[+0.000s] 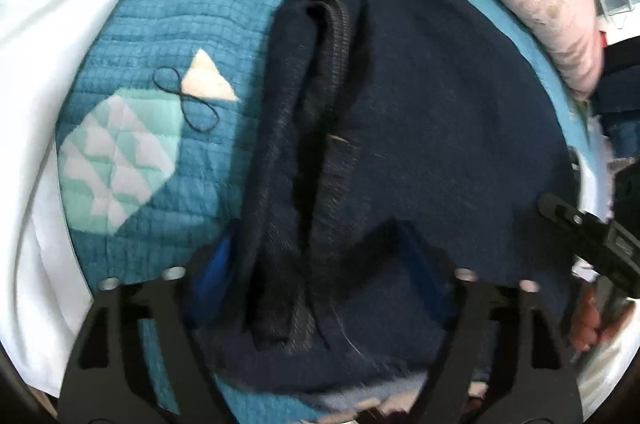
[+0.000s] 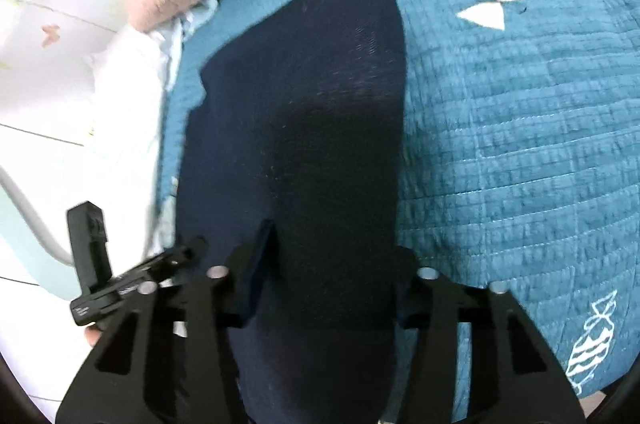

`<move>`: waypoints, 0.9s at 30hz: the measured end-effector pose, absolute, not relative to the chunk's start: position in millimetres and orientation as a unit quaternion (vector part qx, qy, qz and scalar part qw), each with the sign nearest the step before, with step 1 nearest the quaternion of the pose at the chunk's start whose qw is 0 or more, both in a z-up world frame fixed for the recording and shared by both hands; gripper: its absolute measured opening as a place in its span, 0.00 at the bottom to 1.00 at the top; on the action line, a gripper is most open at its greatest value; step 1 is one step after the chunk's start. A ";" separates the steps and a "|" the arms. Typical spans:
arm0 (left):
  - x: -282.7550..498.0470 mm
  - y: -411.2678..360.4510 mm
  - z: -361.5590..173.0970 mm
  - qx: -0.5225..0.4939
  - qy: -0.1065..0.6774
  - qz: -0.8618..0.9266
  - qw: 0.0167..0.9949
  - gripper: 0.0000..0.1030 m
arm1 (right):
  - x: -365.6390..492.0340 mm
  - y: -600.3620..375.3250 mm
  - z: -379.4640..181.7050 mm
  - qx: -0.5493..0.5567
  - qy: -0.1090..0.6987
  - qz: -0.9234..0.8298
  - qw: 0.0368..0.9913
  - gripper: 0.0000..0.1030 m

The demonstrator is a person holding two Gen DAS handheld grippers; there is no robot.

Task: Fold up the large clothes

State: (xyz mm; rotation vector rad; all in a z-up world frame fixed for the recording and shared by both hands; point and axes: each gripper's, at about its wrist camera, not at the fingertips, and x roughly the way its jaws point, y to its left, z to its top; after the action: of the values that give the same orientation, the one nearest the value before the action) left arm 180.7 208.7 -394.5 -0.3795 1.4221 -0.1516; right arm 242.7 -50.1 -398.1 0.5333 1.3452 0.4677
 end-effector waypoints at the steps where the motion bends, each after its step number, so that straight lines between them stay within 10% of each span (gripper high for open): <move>1: 179.6 208.9 -391.7 -0.177 0.655 -0.083 0.730 0.60 | 241.2 -53.4 -392.9 0.248 0.607 0.212 0.725 0.35; 6: 179.7 209.5 -403.7 -0.219 0.675 -0.120 0.694 0.53 | 243.9 -67.6 -387.4 0.252 0.612 0.208 0.720 0.34; 12: 187.5 210.9 -415.3 -0.287 0.665 -0.157 0.672 0.69 | 250.4 -80.2 -415.1 0.272 0.643 0.203 0.687 0.48; 15: 183.6 217.6 -414.5 -0.283 0.665 -0.165 0.672 0.50 | 253.0 -72.2 -434.4 0.279 0.666 0.200 0.662 0.85; 19: 170.6 235.3 -412.2 -0.319 0.653 -0.181 0.663 0.33 | 254.5 -43.8 -438.3 0.218 0.678 0.213 0.669 0.92; 21: 173.3 231.8 -421.6 -0.322 0.664 -0.160 0.656 0.38 | 251.4 -30.5 -435.4 0.181 0.668 0.210 0.690 0.92; 25: 185.1 210.5 -418.7 -0.329 0.652 -0.183 0.658 0.82 | 248.8 -33.2 -433.8 0.194 0.648 0.210 0.706 0.77; 27: 190.6 193.1 -412.4 -0.281 0.657 -0.159 0.681 0.81 | 247.2 -40.8 -430.5 0.217 0.641 0.213 0.705 0.64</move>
State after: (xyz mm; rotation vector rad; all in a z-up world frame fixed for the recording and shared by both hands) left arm 190.6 193.1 -412.4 -0.6295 1.4747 -0.3575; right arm 247.2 -40.8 -430.5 0.4831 1.4259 0.4730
